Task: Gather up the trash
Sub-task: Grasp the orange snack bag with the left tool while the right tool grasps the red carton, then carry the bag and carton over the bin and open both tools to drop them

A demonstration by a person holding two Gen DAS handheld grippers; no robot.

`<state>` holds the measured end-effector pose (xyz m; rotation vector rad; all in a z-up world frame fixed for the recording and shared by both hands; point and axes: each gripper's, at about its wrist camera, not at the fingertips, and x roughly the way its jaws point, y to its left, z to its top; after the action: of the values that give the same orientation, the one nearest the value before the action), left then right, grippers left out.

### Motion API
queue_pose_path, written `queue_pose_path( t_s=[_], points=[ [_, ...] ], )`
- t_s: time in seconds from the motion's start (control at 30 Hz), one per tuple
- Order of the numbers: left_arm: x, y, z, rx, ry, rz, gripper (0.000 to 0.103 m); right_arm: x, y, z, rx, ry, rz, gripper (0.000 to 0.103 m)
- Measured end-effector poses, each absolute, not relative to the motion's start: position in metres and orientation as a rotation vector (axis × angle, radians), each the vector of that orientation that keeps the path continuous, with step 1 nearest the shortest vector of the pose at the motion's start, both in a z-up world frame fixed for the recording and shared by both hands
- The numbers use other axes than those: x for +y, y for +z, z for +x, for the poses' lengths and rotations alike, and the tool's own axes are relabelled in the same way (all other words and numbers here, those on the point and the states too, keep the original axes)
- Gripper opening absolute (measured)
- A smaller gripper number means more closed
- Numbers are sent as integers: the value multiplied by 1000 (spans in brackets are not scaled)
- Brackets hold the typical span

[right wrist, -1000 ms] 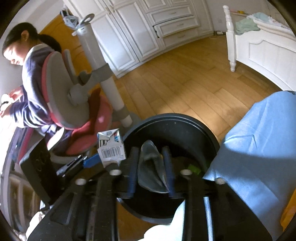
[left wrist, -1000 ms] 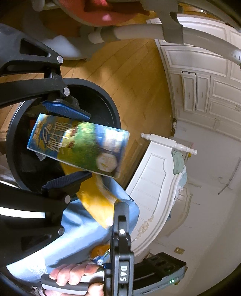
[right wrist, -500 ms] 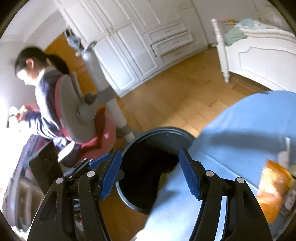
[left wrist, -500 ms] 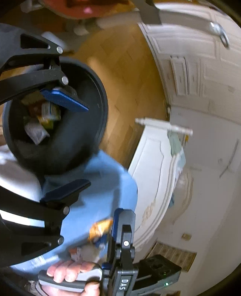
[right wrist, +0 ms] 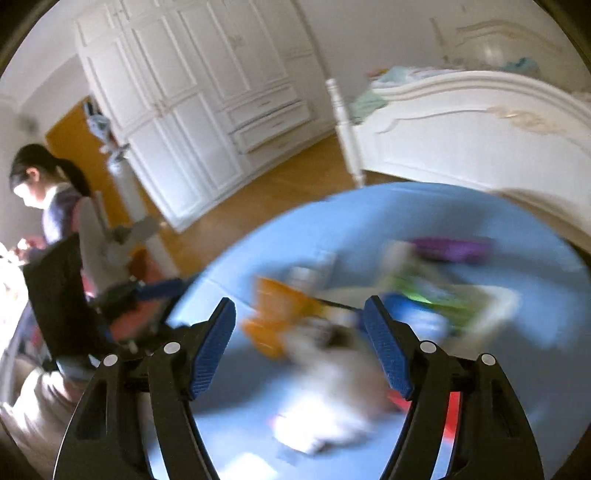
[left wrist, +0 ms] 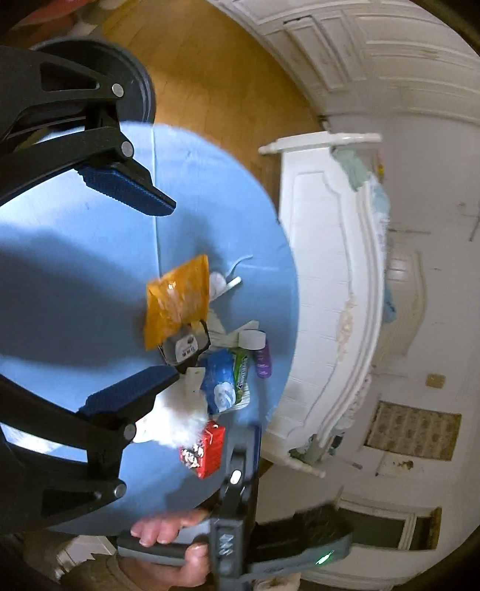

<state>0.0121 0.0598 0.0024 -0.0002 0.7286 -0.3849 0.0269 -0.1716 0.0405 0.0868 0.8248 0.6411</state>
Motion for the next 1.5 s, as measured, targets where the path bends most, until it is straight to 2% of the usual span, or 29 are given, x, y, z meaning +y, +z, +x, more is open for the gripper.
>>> queue_pose_path(
  t_s=[0.23, 0.27, 0.3, 0.4, 0.63, 0.67, 0.77, 0.83, 0.87, 0.9, 1.27, 1.5],
  points=[
    [39, -25, 50, 857, -362, -66, 83, -234, 9, 25, 870, 561, -67, 72],
    [37, -28, 52, 870, -357, -62, 83, -236, 4, 26, 875, 551, -84, 74],
    [35, -33, 55, 882, -348, -56, 83, -240, 1, 24, 862, 562, -73, 81],
    [30, -42, 64, 922, -327, -60, 81, -243, -5, 24, 858, 587, -40, 81],
    [30, -45, 74, 942, -336, -88, 49, -225, -3, 15, 858, 659, -99, 81],
    [31, -45, 74, 940, -336, -88, 42, -220, -5, 14, 870, 673, -125, 81],
    [33, -47, 75, 947, -332, -93, 37, -208, -11, 9, 895, 679, -199, 81],
    [33, -46, 74, 941, -338, -96, 36, -204, -14, 7, 898, 669, -218, 67],
    [33, -45, 72, 935, -342, -96, 36, -204, -16, 8, 914, 671, -212, 46],
    [33, -44, 70, 922, -346, -95, 36, -205, -18, 10, 935, 666, -188, 34],
    [67, -2, 27, 739, -347, -135, 35, -229, 31, 19, 841, 672, 211, 33],
    [131, 15, -3, 642, -184, -170, 35, -146, 63, 22, 833, 792, 227, 33]
  ],
)
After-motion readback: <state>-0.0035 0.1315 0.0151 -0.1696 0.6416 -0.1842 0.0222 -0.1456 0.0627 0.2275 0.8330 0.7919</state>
